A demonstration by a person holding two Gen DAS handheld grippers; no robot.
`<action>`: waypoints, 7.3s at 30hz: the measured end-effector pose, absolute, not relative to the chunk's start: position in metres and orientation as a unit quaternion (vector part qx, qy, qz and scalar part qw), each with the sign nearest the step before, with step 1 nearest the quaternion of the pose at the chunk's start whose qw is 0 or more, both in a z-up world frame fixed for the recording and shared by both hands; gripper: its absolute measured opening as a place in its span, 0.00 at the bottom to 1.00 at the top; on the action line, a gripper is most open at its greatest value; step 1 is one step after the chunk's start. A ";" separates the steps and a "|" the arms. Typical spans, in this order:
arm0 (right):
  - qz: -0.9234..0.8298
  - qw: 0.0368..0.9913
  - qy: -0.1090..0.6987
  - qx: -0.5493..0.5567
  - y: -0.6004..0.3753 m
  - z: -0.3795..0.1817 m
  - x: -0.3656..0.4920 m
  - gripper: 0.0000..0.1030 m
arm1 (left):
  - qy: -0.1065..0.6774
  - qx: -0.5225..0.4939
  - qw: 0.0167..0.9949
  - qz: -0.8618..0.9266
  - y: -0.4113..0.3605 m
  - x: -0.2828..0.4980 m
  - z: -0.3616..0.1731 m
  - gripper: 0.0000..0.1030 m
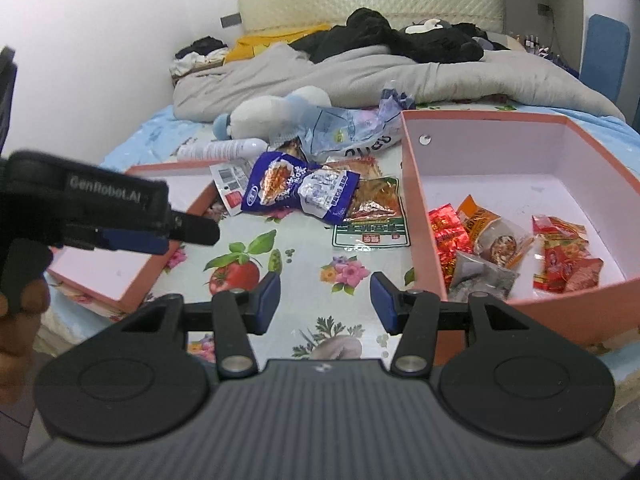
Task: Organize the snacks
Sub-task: 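Move both tools toward the blue noodle bag and green-labelled packet, then grasp the blue noodle bag with the left tool while the right tool grasps the green-labelled clear packet, then carry both held packets toward the deep pink box, then lower the blue bag into the box and open the left tool while the right tool lowers its packet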
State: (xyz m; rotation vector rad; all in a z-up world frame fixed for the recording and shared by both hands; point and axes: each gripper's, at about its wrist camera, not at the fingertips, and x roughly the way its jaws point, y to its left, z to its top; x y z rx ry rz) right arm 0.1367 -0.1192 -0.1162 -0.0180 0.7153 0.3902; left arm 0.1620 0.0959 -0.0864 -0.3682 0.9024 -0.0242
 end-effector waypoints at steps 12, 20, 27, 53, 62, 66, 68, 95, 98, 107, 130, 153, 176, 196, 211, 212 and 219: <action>0.186 0.916 0.355 -0.023 -0.079 -0.149 0.210 0.54 | 0.438 -0.163 0.884 0.010 0.127 0.243 -0.122 0.73; 0.165 0.914 0.368 -0.037 -0.058 -0.183 0.257 0.68 | 0.446 -0.156 0.881 -0.014 0.139 0.305 -0.146 0.73; 0.149 0.907 0.393 -0.030 -0.048 -0.209 0.286 0.63 | 0.464 -0.076 0.880 -0.061 0.114 0.366 -0.157 0.73; 0.215 0.860 0.462 -0.002 -0.048 -0.227 0.294 0.61 | 0.481 0.035 0.874 -0.057 0.079 0.405 -0.212 0.58; 0.232 0.853 0.468 -0.004 -0.051 -0.224 0.281 0.61 | 0.483 -0.009 0.875 -0.034 0.094 0.360 -0.198 0.51; 0.200 0.873 0.444 0.032 -0.063 -0.213 0.273 0.43 | 0.468 -0.051 0.882 -0.016 0.113 0.326 -0.184 0.51; 0.169 0.899 0.403 0.015 -0.065 -0.202 0.267 0.46 | 0.459 -0.066 0.886 -0.003 0.124 0.311 -0.176 0.51; 0.034 0.912 0.403 -0.067 -0.018 -0.240 0.362 0.75 | 0.442 -0.147 0.885 0.022 0.161 0.275 -0.175 0.50; 0.051 0.911 0.404 -0.065 -0.024 -0.237 0.359 0.67 | 0.443 -0.144 0.885 0.023 0.162 0.274 -0.174 0.50; 0.089 0.902 0.418 -0.059 -0.036 -0.228 0.336 0.36 | 0.445 -0.141 0.884 0.031 0.157 0.260 -0.164 0.50; 0.166 0.892 0.420 -0.006 -0.080 -0.181 0.213 0.31 | 0.456 -0.129 0.880 0.015 0.129 0.197 -0.150 0.33; 0.176 0.878 0.445 -0.020 -0.098 -0.196 0.189 0.31 | 0.514 -0.015 0.857 0.029 0.095 0.240 -0.202 0.75; 0.193 0.907 0.373 0.031 -0.118 -0.117 0.161 0.31 | 0.449 -0.104 0.887 0.028 0.099 0.176 -0.104 0.53; 0.143 0.944 0.295 0.049 -0.185 -0.039 0.113 0.31 | 0.375 -0.100 0.921 -0.045 0.024 0.126 -0.013 0.53; 0.080 0.948 0.303 0.062 -0.247 -0.042 0.123 0.31 | 0.383 -0.076 0.911 -0.132 -0.055 0.168 -0.018 0.53; 0.077 0.947 0.304 0.063 -0.250 -0.043 0.128 0.31 | 0.385 -0.074 0.910 -0.134 -0.060 0.174 -0.018 0.53; 0.063 0.943 0.317 0.074 -0.271 -0.057 0.166 0.31 | 0.400 -0.066 0.902 -0.151 -0.087 0.226 -0.032 0.53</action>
